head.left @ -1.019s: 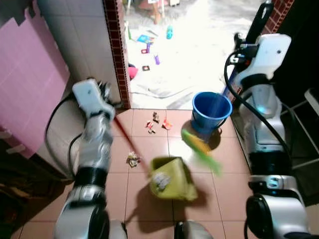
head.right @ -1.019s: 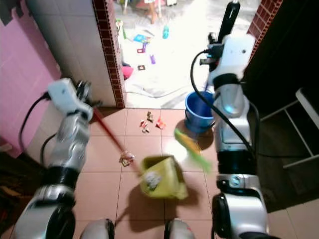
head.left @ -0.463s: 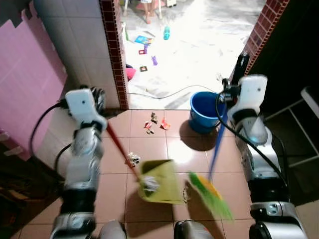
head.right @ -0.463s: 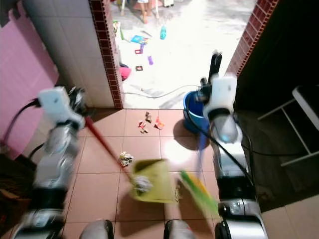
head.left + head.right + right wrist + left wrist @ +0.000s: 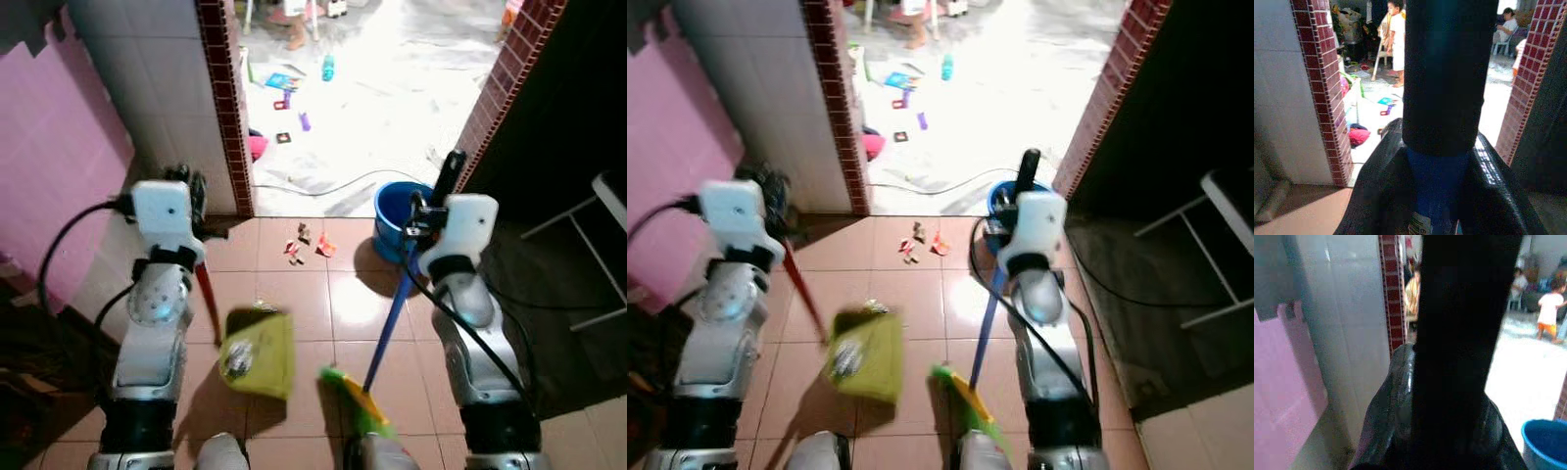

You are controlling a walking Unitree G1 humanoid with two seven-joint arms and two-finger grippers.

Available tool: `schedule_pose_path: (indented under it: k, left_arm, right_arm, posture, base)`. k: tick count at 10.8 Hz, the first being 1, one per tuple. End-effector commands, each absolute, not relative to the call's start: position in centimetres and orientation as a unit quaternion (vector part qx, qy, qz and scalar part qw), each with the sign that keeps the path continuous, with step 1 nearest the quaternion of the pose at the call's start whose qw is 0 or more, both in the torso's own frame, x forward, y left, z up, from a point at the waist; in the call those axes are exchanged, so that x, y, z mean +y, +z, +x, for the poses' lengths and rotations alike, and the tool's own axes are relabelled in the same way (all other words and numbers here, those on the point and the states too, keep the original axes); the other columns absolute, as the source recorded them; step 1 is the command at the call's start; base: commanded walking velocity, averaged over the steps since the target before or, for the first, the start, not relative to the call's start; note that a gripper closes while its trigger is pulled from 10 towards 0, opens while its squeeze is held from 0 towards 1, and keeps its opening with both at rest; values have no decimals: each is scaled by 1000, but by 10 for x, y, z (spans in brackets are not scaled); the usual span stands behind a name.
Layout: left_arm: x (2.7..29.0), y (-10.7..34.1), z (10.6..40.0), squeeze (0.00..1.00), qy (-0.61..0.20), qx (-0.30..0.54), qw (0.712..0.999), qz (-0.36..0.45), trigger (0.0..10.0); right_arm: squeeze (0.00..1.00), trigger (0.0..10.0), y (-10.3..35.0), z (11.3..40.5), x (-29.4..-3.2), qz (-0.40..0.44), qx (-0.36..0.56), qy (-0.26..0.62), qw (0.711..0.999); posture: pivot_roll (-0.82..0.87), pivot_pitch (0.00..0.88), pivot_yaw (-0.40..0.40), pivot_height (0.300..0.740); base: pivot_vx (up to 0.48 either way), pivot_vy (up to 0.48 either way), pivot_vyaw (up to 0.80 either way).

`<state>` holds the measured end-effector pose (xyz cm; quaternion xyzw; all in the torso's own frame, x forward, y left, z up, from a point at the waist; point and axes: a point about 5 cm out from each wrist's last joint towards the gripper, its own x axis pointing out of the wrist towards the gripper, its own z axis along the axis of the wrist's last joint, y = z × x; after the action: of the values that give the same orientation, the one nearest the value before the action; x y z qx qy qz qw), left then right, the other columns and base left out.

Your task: Sweep floor

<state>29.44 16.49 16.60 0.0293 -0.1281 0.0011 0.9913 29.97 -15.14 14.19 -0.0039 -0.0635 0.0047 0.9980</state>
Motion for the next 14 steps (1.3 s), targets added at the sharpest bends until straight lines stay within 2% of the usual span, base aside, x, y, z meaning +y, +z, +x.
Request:
schedule_pose_path:
  k: [1, 3, 4, 6, 8, 11, 12, 14]
  left_arm:
    - [169, 170, 292, 0, -3, -132, 991, 16, 10000]
    - [172, 169, 303, 0, -26, -107, 994, 4, 10000]
    - [167, 174, 307, 0, -63, -106, 992, 19, 10000]
    - [160, 171, 300, 0, -103, -86, 990, 35, 10000]
    - [160, 168, 294, 0, -60, -89, 994, 24, 10000]
    - [161, 163, 278, 0, -11, -92, 996, -3, 10000]
    - [162, 170, 281, 0, -8, -100, 995, -15, 10000]
    - [171, 179, 291, 0, -2, -108, 994, -27, 10000]
  right_arm:
    - [0, 10000, 155, 299, -163, -34, -91, -7, 995]
    - [0, 10000, 164, 318, -166, -66, -82, 25, 994]
    - [0, 10000, 167, 325, -163, -104, -77, 47, 991]
    - [0, 10000, 162, 325, -155, -91, -56, 86, 990]
    - [0, 10000, 160, 314, -144, -90, -51, 119, 987]
    - [0, 10000, 157, 301, -147, -53, -67, 32, 996]
    - [0, 10000, 164, 300, -139, -78, -102, 20, 992]
    - [0, 10000, 164, 302, -147, -59, -94, -20, 994]
  posture:
    - [-106, 28, 21, 740]
    - [-117, 36, 19, 740]
    - [-125, 53, 5, 740]
    - [-117, 85, 4, 740]
    - [-107, 103, 3, 740]
    - [-85, 95, -32, 740]
    - [-87, 65, -18, 740]
    - [-91, 13, 13, 740]
  base:
    - [0, 0, 0]
    - [0, 0, 0]
    - [0, 0, 0]
    - [0, 0, 0]
    - [0, 0, 0]
    - [0, 0, 0]
    - [0, 0, 0]
    - [0, 0, 0]
